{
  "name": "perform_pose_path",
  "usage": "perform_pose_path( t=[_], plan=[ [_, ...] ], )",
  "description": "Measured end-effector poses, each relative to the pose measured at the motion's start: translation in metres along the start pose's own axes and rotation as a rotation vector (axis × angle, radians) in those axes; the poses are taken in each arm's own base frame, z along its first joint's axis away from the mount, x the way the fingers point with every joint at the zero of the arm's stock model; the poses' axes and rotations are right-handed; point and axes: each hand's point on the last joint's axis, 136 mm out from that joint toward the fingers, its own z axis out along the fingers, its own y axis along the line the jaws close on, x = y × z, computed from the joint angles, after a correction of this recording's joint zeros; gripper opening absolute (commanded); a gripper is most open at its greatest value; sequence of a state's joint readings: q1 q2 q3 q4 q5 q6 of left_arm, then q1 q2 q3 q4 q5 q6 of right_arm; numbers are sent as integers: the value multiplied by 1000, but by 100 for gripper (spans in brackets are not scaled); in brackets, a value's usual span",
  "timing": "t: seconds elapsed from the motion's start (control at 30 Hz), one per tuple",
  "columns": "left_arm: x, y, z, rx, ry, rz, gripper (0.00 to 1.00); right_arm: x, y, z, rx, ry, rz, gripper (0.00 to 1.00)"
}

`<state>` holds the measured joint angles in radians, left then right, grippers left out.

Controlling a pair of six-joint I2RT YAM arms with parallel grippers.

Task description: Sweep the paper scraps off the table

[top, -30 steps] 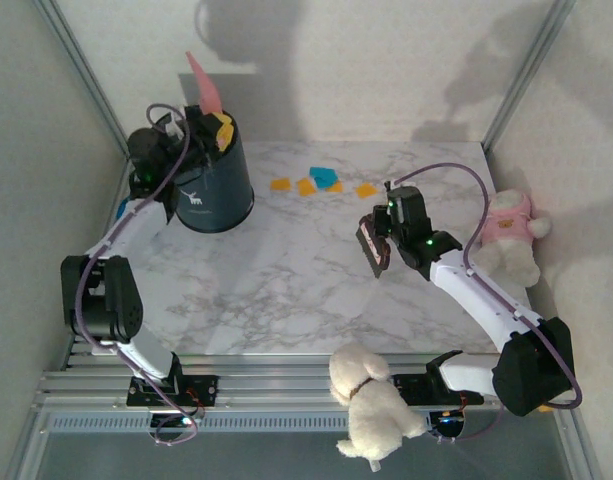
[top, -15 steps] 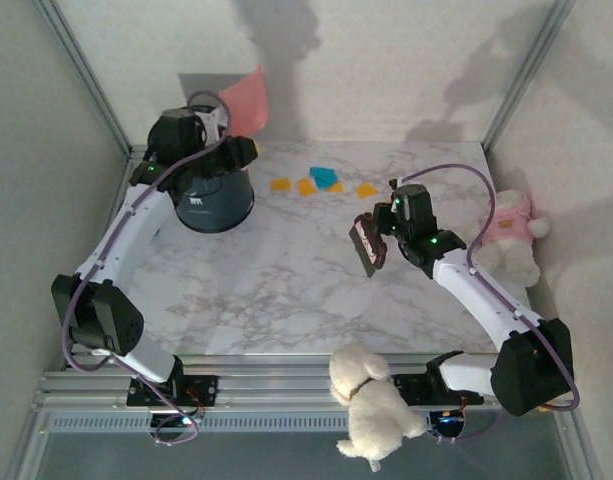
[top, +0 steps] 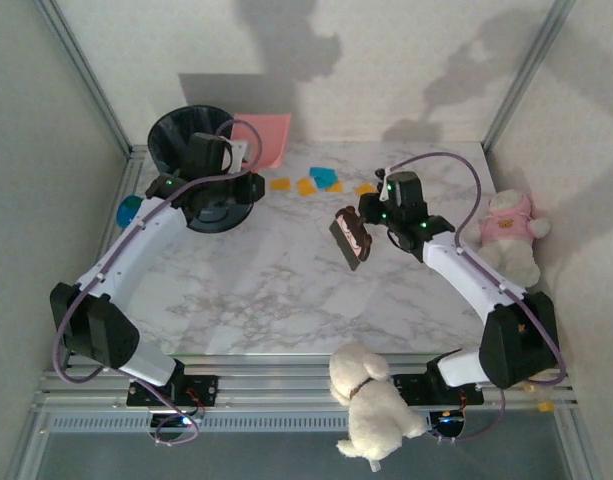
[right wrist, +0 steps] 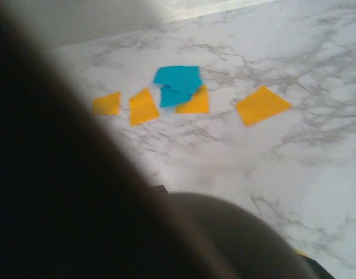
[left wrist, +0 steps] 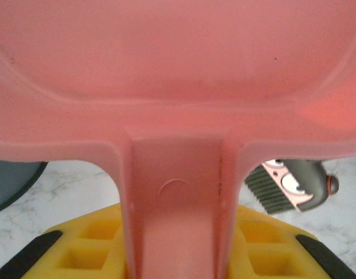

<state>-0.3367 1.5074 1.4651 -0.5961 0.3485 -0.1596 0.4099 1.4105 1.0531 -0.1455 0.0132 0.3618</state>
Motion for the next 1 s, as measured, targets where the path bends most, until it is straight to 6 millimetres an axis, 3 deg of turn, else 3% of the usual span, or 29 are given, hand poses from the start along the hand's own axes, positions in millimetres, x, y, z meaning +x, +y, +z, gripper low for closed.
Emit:
perform_pose_path(
  t=[0.27, 0.53, 0.77, 1.0],
  plan=[
    [30, 2, -14, -49, 28, 79, 0, -42, 31, 46, -102, -13, 61, 0],
    [41, 9, -28, -87, 11, 87, 0, -75, 60, 107, -208, -2, 154, 0],
    [54, 13, -22, -98, 41, 86, 0, -94, 76, 156, -264, 15, 237, 0],
    [54, 13, -22, -103, 40, 90, 0, -102, 79, 201, -263, 42, 329, 0]
  ],
)
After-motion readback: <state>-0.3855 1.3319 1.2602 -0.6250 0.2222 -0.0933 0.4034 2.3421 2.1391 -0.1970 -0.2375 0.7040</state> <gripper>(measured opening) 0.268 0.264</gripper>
